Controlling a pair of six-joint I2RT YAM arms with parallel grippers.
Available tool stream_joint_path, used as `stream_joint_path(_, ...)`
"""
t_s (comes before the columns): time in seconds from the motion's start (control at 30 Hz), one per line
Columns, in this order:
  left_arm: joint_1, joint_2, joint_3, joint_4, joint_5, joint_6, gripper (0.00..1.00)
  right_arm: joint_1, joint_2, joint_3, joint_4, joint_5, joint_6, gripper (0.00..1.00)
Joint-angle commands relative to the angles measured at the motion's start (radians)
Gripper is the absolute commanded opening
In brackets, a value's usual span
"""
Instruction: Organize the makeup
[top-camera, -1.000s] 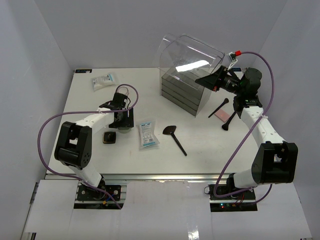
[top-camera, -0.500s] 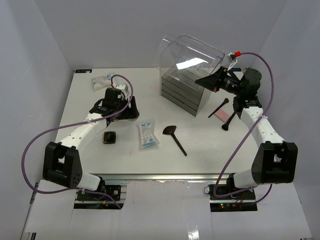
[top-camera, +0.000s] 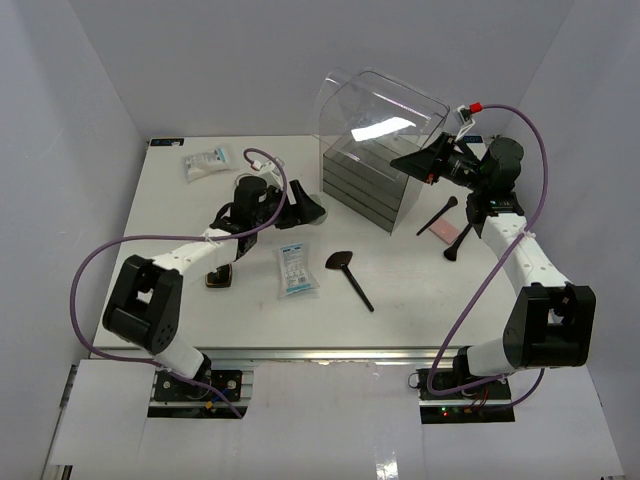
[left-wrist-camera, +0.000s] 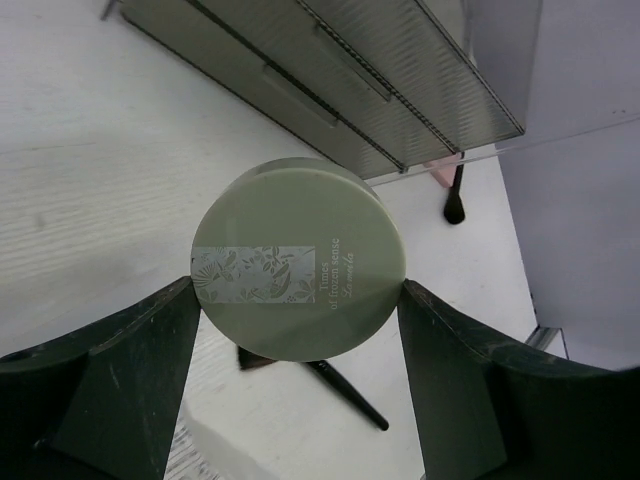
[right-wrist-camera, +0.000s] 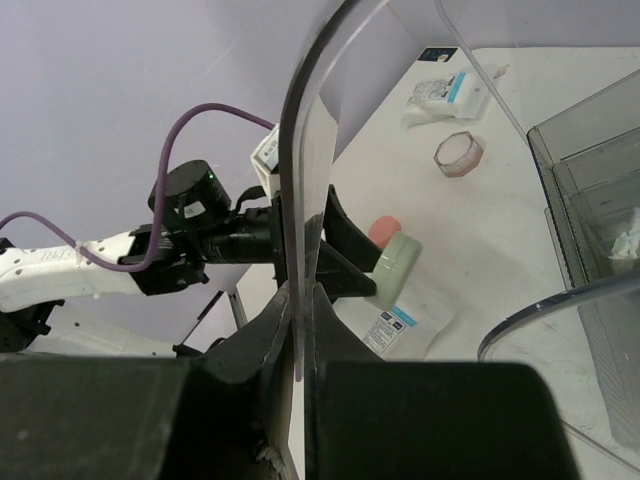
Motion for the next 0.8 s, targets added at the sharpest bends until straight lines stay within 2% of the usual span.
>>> stream_joint_path(0.0, -0.068, 0.091, 0.076, 0.294, -0.021, -0.115, 0.08, -0.002, -0.055, 0.016, 0.091, -0.043, 0.016, 0.08)
stream_joint_path(0.2, -0.132, 0.218, 0.191, 0.436, -0.119, -0.157, 0.08, -0.002, -0.058, 0.008, 0.102, -0.047, 0.025, 0.08)
stream_joint_path(0.43, -0.184, 0.331, 0.330, 0.502, -0.194, -0.158, 0.08, -0.002, -0.063, -0.003, 0.115, -0.048, 0.034, 0.08)
stream_joint_path(0.77, -0.214, 0.437, 0.399, 0.610, -0.282, -0.159, 0.09, -0.003, -0.068, -0.014, 0.139, -0.048, 0.054, 0.08)
